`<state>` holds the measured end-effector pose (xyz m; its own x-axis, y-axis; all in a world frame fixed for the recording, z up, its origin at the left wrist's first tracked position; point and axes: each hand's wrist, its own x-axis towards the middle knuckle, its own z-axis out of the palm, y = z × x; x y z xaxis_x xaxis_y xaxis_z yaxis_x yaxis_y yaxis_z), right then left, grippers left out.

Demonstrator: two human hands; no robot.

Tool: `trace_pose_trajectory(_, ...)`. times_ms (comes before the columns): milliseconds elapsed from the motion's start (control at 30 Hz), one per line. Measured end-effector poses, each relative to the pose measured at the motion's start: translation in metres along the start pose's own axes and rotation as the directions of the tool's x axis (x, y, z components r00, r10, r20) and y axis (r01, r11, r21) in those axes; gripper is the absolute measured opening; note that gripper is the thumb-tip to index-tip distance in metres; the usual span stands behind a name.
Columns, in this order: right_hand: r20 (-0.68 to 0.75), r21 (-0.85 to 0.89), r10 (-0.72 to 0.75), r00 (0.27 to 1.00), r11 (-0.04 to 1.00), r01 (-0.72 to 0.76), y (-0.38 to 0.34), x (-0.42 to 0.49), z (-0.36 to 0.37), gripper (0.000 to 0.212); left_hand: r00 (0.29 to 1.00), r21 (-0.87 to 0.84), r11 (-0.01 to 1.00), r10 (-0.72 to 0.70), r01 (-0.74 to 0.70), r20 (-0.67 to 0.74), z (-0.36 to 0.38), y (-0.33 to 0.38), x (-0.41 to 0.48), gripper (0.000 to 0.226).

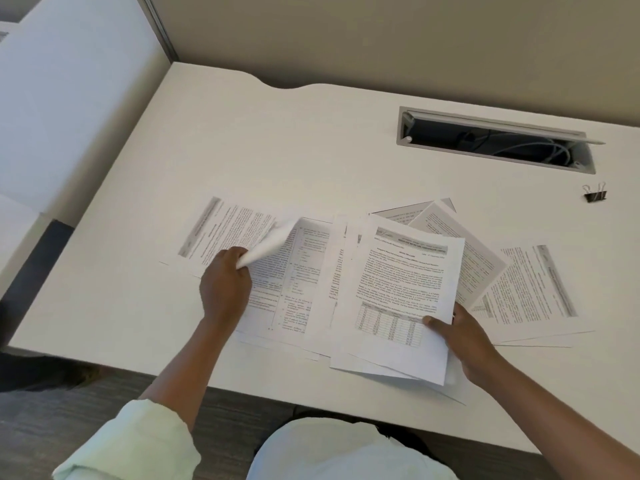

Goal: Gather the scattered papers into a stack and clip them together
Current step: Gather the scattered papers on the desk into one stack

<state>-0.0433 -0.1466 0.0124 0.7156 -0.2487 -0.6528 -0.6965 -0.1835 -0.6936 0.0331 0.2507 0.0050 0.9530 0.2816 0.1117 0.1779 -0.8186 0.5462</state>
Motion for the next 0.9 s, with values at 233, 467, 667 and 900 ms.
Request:
trace_pose_trajectory(233,0.049,0.041,0.032,0.998,0.999,-0.034,-0.003,-0.002,-0.014,0.039,0.967,-0.309,0.923,0.254,-0.231,0.037,0.001,0.05,-0.03,0.037)
trace_pose_trajectory(467,0.085,0.383,0.163,0.983,0.905,-0.183,0.001,-0.017,-0.009,0.025,0.675,-0.307,0.725,0.688,-0.617,0.267,0.047,0.063,-0.087,0.044)
trace_pose_trajectory(667,0.137,0.227,0.082,0.987,0.968,-0.112,0.016,-0.022,0.0,0.04,0.653,-0.238,0.748,0.659,-0.62,0.373,0.057,0.067,-0.099,0.062)
trace_pose_trajectory(900,0.092,0.361,0.024,0.995,0.931,-0.056,0.023,-0.025,-0.002,0.039,0.946,-0.404,0.91,0.043,0.096,0.322,0.035,0.078,-0.088,0.066)
